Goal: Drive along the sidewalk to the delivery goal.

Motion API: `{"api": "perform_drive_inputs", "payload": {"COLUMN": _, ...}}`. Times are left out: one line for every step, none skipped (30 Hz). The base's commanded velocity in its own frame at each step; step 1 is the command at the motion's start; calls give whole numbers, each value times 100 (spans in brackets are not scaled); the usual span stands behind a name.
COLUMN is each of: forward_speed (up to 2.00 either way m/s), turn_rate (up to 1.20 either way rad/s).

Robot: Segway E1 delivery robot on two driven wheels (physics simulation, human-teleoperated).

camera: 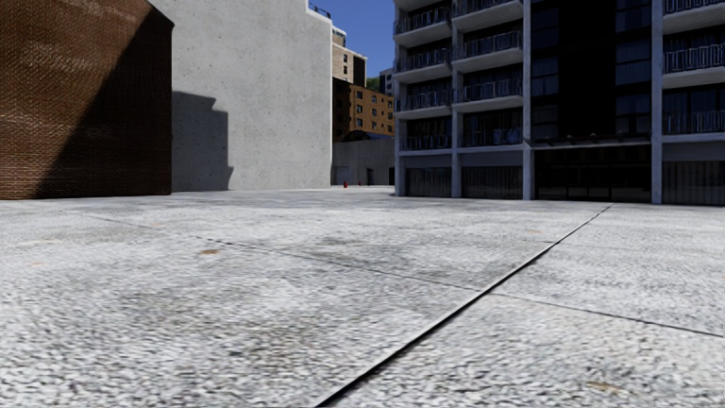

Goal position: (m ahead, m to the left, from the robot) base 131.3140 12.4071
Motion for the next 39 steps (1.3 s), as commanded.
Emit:
{"api": "perform_drive_inputs", "payload": {"forward_speed": 200, "turn_rate": 0}}
{"api": "perform_drive_inputs", "payload": {"forward_speed": 200, "turn_rate": 0}}
{"api": "perform_drive_inputs", "payload": {"forward_speed": 200, "turn_rate": 0}}
{"api": "perform_drive_inputs", "payload": {"forward_speed": 200, "turn_rate": 0}}
{"api": "perform_drive_inputs", "payload": {"forward_speed": 200, "turn_rate": 0}}
{"api": "perform_drive_inputs", "payload": {"forward_speed": 200, "turn_rate": 0}}
{"api": "perform_drive_inputs", "payload": {"forward_speed": 200, "turn_rate": 0}}
{"api": "perform_drive_inputs", "payload": {"forward_speed": 200, "turn_rate": 0}}
{"api": "perform_drive_inputs", "payload": {"forward_speed": 200, "turn_rate": 0}}
{"api": "perform_drive_inputs", "payload": {"forward_speed": 200, "turn_rate": 0}}
{"api": "perform_drive_inputs", "payload": {"forward_speed": 200, "turn_rate": 0}}
{"api": "perform_drive_inputs", "payload": {"forward_speed": 200, "turn_rate": 0}}
{"api": "perform_drive_inputs", "payload": {"forward_speed": 200, "turn_rate": 0}}
{"api": "perform_drive_inputs", "payload": {"forward_speed": 200, "turn_rate": 0}}
{"api": "perform_drive_inputs", "payload": {"forward_speed": 200, "turn_rate": 0}}
{"api": "perform_drive_inputs", "payload": {"forward_speed": 200, "turn_rate": 0}}
{"api": "perform_drive_inputs", "payload": {"forward_speed": 200, "turn_rate": 0}}
{"api": "perform_drive_inputs", "payload": {"forward_speed": 200, "turn_rate": 0}}
{"api": "perform_drive_inputs", "payload": {"forward_speed": 200, "turn_rate": 0}}
{"api": "perform_drive_inputs", "payload": {"forward_speed": 200, "turn_rate": 0}}
{"api": "perform_drive_inputs", "payload": {"forward_speed": 200, "turn_rate": 0}}
{"api": "perform_drive_inputs", "payload": {"forward_speed": 200, "turn_rate": 0}}
{"api": "perform_drive_inputs", "payload": {"forward_speed": 200, "turn_rate": 0}}
{"api": "perform_drive_inputs", "payload": {"forward_speed": 200, "turn_rate": 0}}
{"api": "perform_drive_inputs", "payload": {"forward_speed": 200, "turn_rate": 0}}
{"api": "perform_drive_inputs", "payload": {"forward_speed": 200, "turn_rate": 0}}
{"api": "perform_drive_inputs", "payload": {"forward_speed": 200, "turn_rate": 0}}
{"api": "perform_drive_inputs", "payload": {"forward_speed": 200, "turn_rate": 0}}
{"api": "perform_drive_inputs", "payload": {"forward_speed": 200, "turn_rate": 0}}
{"api": "perform_drive_inputs", "payload": {"forward_speed": 200, "turn_rate": 0}}
{"api": "perform_drive_inputs", "payload": {"forward_speed": 200, "turn_rate": 0}}
{"api": "perform_drive_inputs", "payload": {"forward_speed": 200, "turn_rate": 0}}
{"api": "perform_drive_inputs", "payload": {"forward_speed": 200, "turn_rate": 0}}
{"api": "perform_drive_inputs", "payload": {"forward_speed": 200, "turn_rate": 0}}
{"api": "perform_drive_inputs", "payload": {"forward_speed": 200, "turn_rate": 0}}
{"api": "perform_drive_inputs", "payload": {"forward_speed": 200, "turn_rate": 0}}
{"api": "perform_drive_inputs", "payload": {"forward_speed": 200, "turn_rate": 0}}
{"api": "perform_drive_inputs", "payload": {"forward_speed": 200, "turn_rate": 0}}
{"api": "perform_drive_inputs", "payload": {"forward_speed": 200, "turn_rate": 0}}
